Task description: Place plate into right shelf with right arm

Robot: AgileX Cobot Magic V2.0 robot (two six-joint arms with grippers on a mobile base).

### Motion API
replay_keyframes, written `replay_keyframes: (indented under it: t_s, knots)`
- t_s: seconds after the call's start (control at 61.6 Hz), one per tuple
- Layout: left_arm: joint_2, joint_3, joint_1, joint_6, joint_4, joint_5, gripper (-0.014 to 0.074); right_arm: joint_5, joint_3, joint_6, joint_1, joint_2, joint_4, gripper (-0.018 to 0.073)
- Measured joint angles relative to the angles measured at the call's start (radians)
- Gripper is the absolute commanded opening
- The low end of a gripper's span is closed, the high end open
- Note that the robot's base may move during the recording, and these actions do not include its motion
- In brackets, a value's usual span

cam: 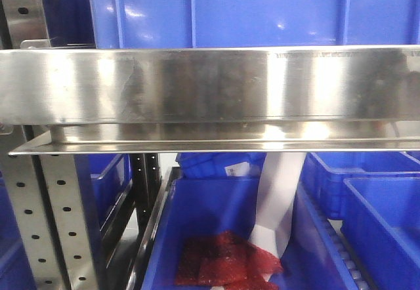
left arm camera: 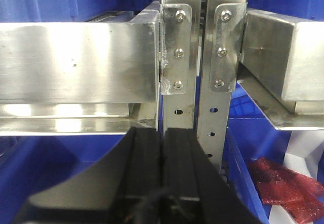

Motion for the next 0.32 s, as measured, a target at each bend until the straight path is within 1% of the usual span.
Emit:
replay_keyframes:
  t_s: [0.325]
  knots:
    - [0.0, 0.0, 0.0, 0.0, 0.0, 0.0, -0.0047, 0.0, 0.0, 0.0, 0.0, 0.0, 0.0, 0.003]
